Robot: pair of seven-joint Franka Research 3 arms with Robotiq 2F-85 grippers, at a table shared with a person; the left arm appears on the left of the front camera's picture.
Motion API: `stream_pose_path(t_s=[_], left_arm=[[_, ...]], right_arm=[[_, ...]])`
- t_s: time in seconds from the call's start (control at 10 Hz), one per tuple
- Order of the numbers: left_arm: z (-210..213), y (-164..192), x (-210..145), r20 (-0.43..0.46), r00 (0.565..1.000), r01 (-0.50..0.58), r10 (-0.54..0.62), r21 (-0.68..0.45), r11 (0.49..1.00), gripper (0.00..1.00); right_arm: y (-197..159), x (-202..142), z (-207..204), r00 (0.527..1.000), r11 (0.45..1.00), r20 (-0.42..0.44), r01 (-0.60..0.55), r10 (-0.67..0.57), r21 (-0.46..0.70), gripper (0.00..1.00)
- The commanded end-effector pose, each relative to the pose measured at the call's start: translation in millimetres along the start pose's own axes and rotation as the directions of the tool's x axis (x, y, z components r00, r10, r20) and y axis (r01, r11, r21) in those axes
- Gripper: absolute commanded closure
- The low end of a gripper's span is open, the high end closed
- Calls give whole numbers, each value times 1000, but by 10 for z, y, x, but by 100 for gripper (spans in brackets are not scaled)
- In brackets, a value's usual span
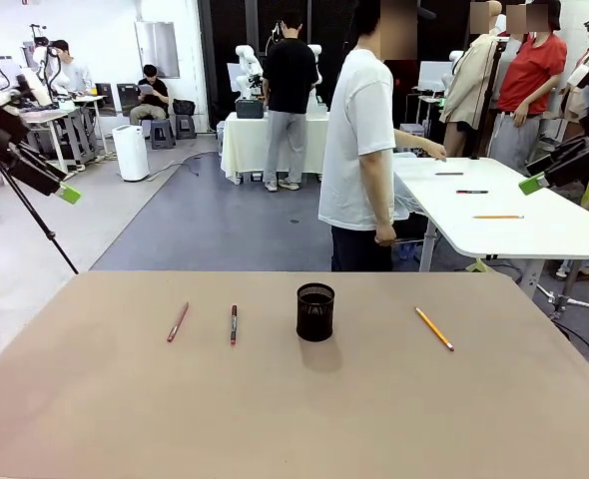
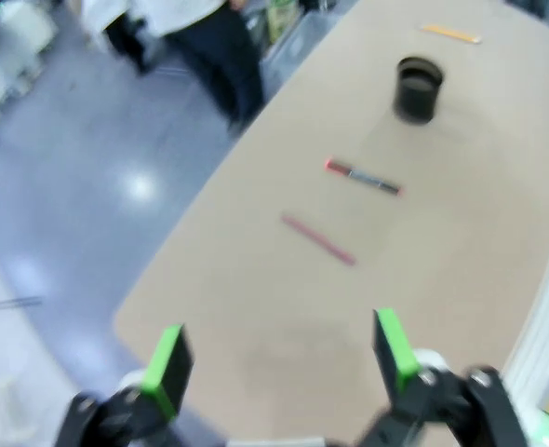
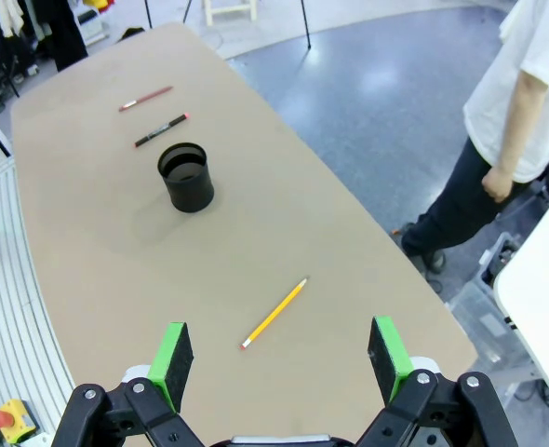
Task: Place the pens into the pen holder.
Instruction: Pick up a writing instrument from the table and place it into the Pen holder.
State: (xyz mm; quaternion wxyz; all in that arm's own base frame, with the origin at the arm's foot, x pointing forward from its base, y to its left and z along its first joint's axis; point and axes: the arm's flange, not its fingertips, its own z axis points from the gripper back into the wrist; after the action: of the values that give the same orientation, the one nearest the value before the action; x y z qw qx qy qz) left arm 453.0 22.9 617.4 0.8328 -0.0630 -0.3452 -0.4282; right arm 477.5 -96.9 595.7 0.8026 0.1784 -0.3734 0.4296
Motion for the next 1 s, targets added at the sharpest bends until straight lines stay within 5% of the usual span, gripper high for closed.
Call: stream_pose_path(t_s=[0.0,0.5,0.7,0.8,0.9], left_arm=[[12,-335,277,-191,971,-138,143,42,990,0],[-902,-847,614,-329,892,-358,311,-91,929,0],[-1158,-947,572,-343,897,-311,280,-40,950,0],[-1030,-902,526,-278,951,-167,136,-91,982,0],[-1194,-997,577,-354,892,-329,282,-79,941,0]], right_arm=[[1,6,-1,1000,1000,-1,-8,8,2,0],[1,6,-1,1000,1000,-1,-8,8,2,0],[1,6,-1,1000,1000,-1,-8,8,2,0],[1,6,-1,1000,1000,-1,-8,8,2,0],[1,6,-1,1000,1000,-1,-8,8,2,0]])
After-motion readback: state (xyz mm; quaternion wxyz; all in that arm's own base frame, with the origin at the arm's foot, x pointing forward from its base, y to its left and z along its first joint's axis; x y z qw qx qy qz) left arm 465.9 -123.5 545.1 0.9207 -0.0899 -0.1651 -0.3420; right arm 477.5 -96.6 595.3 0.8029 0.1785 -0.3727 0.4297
